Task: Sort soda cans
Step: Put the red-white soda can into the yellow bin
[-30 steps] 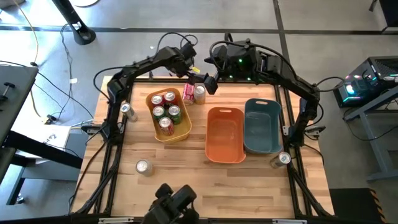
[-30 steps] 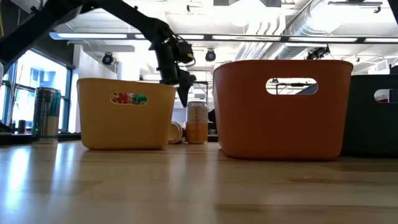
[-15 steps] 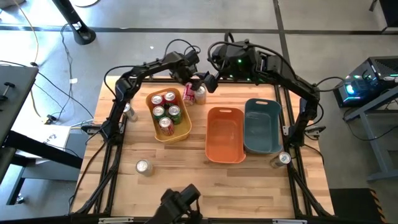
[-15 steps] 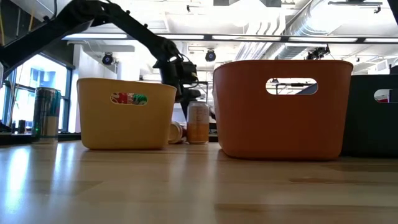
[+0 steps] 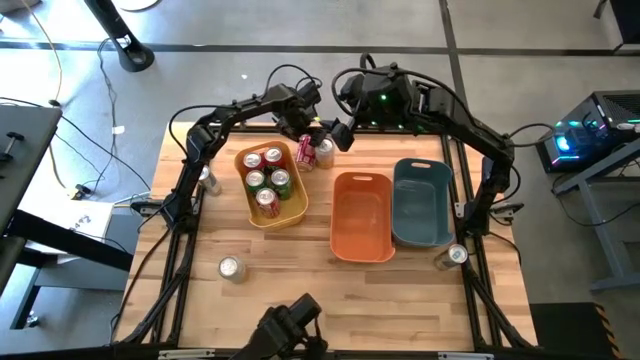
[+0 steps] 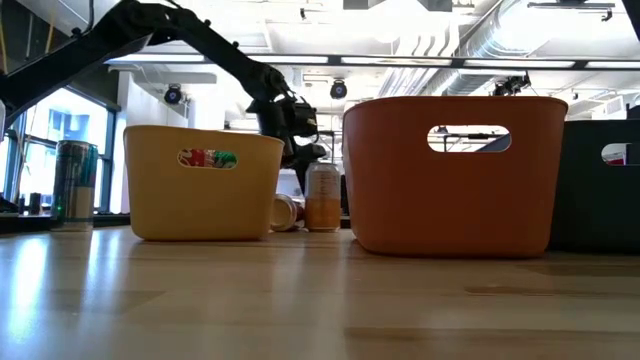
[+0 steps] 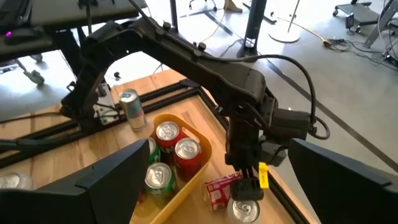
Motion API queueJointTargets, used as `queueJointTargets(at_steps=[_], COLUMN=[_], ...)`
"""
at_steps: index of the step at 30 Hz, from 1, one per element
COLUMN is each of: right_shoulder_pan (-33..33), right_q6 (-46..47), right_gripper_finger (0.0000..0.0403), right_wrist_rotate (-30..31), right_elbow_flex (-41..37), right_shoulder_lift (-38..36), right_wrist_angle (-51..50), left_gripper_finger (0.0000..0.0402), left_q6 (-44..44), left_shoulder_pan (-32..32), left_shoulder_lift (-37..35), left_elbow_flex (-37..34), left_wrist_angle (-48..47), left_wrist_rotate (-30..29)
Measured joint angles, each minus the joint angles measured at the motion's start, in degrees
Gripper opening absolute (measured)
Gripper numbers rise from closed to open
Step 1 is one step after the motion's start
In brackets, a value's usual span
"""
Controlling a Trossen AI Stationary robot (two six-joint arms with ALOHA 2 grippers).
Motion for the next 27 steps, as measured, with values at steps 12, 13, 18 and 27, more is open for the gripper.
queueJointTargets(at_steps=[12, 13, 18, 27], right_shoulder_pan=[-0.4, -0.4, -0.4, -0.4], right_q6=[-1.0, -1.0, -0.5, -0.4], right_gripper_finger=[0.0378, 0.0378, 0.0378, 0.0378], right_wrist_rotate=[-0.2, -0.2, -0.2, -0.2], right_elbow_flex=[0.0, 0.0, 0.0, 0.0], right_shoulder_lift=[0.0, 0.0, 0.0, 0.0], right_wrist_angle=[-1.7, -1.7, -1.7, -1.7], left_gripper_finger=[0.0364, 0.0364, 0.0364, 0.0365], left_q6=[-9.5, -10.3, -14.2, -11.2], left_shoulder_pan=[1.7, 1.7, 1.3, -2.0], left_shoulder_lift=[-1.1, -1.1, -1.0, -0.8], left_elbow_flex=[0.6, 0.6, 0.7, 0.8], left_wrist_angle=[7.6, 8.4, 12.0, 10.5], left_wrist_rotate=[0.2, 0.3, -5.9, -6.0])
